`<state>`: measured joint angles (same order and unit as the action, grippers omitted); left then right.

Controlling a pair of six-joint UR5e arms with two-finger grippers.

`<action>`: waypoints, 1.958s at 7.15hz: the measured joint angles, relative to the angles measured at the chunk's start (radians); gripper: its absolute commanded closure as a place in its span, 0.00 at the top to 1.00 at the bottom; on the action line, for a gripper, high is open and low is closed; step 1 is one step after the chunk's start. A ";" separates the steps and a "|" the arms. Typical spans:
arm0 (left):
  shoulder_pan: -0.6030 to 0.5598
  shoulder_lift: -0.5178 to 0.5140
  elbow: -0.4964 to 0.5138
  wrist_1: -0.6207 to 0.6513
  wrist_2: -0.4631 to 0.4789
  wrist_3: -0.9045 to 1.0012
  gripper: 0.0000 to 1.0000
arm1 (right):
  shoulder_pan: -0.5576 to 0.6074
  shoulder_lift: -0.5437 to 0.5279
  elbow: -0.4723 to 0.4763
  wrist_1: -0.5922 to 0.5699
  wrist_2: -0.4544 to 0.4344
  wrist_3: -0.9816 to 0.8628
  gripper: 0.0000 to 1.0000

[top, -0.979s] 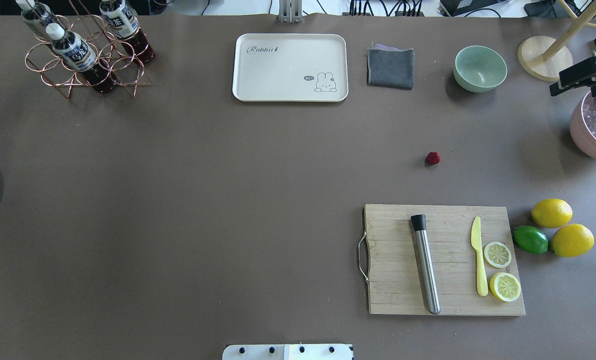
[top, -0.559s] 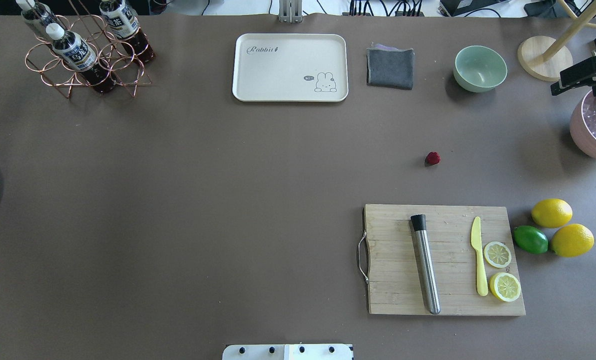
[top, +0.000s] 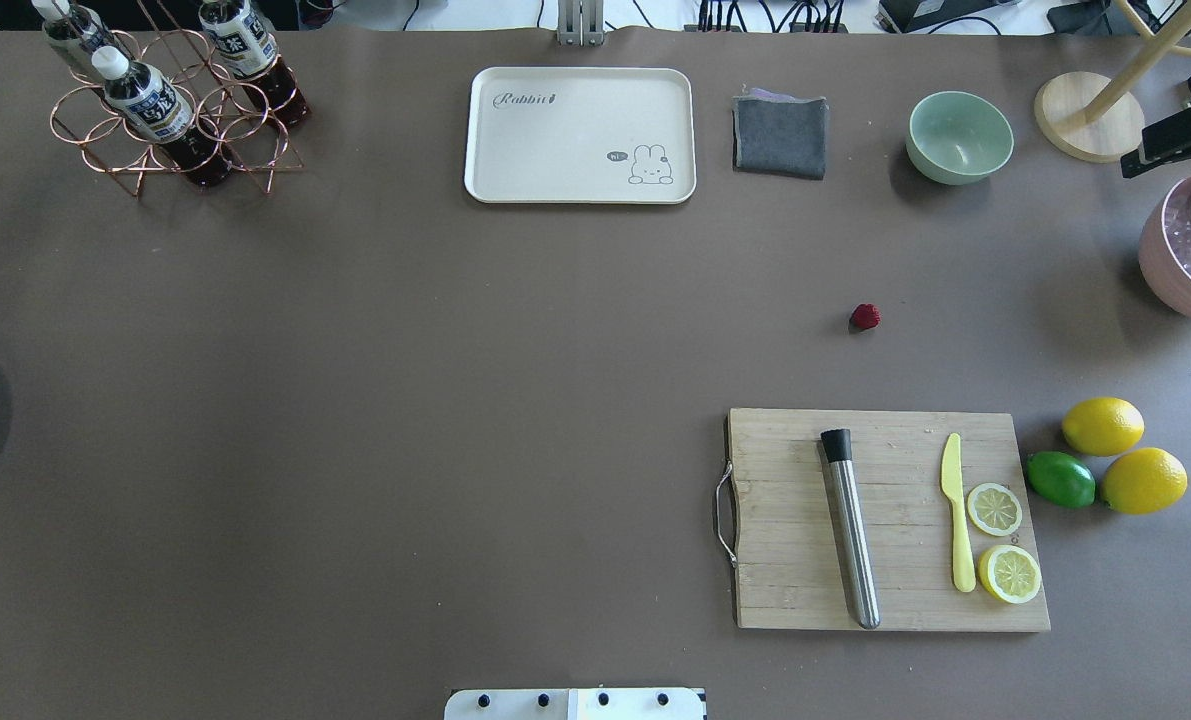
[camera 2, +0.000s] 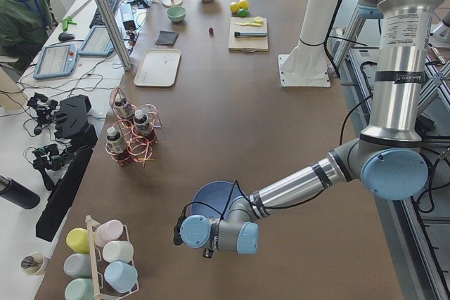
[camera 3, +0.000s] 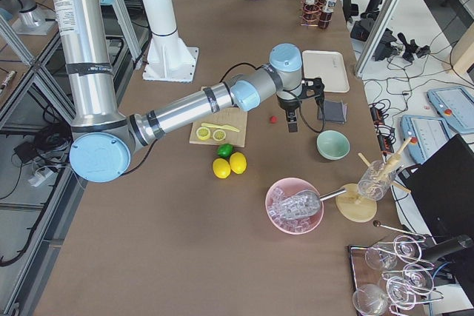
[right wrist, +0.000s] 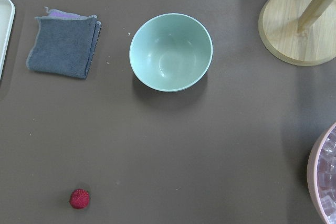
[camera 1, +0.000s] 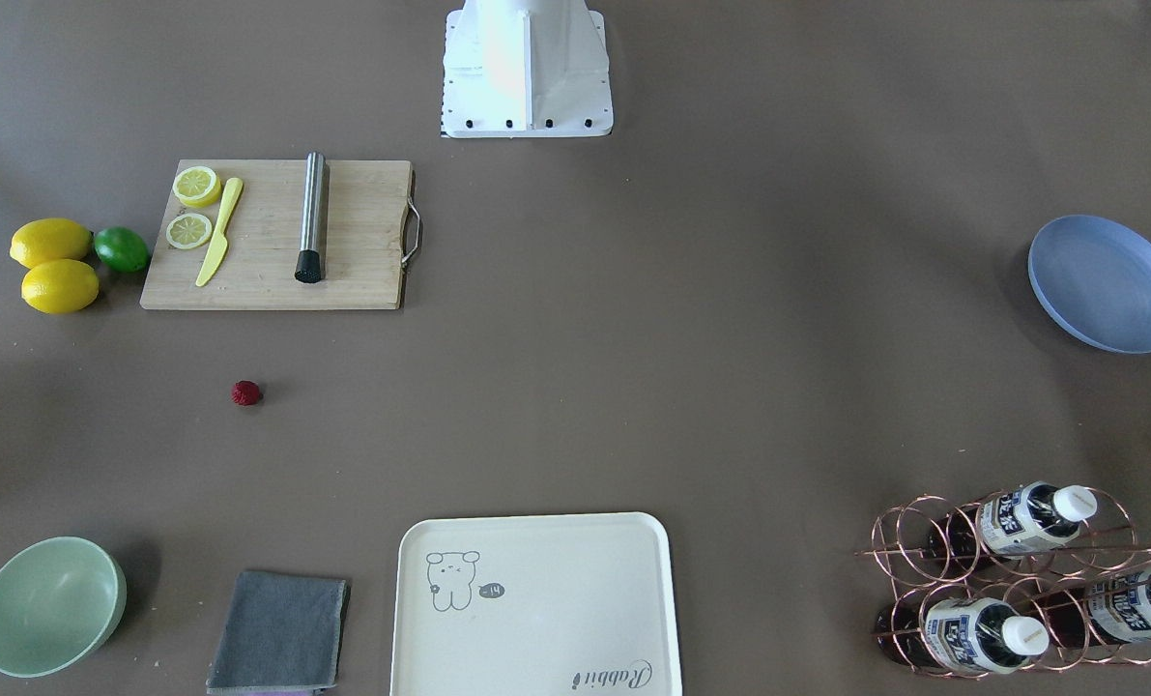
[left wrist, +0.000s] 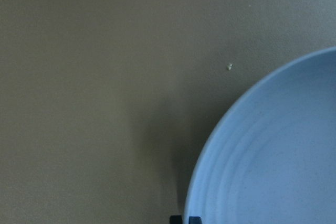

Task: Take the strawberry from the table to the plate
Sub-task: 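Move the right gripper from the ice bowl toward the strawberry, then carry the blue plate with the left gripper to the table center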

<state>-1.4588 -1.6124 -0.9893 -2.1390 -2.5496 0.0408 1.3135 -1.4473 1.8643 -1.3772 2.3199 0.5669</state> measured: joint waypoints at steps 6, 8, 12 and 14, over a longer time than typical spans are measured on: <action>-0.003 -0.040 -0.346 0.180 -0.205 -0.253 0.00 | 0.001 0.000 -0.005 0.000 0.005 0.002 1.00; 0.049 -0.045 -0.541 0.183 -0.208 -0.487 0.00 | 0.001 0.002 -0.010 -0.003 0.002 0.004 1.00; 0.301 -0.218 -0.722 0.182 0.015 -0.929 0.00 | -0.066 0.059 -0.077 -0.011 -0.050 0.056 1.00; 0.428 -0.316 -0.743 0.182 0.155 -1.103 0.00 | -0.148 0.106 -0.113 -0.005 -0.083 0.139 1.00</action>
<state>-1.0310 -1.9285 -1.7319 -1.9570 -2.3949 -1.0625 1.1659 -1.3417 1.7517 -1.3821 2.2367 0.7058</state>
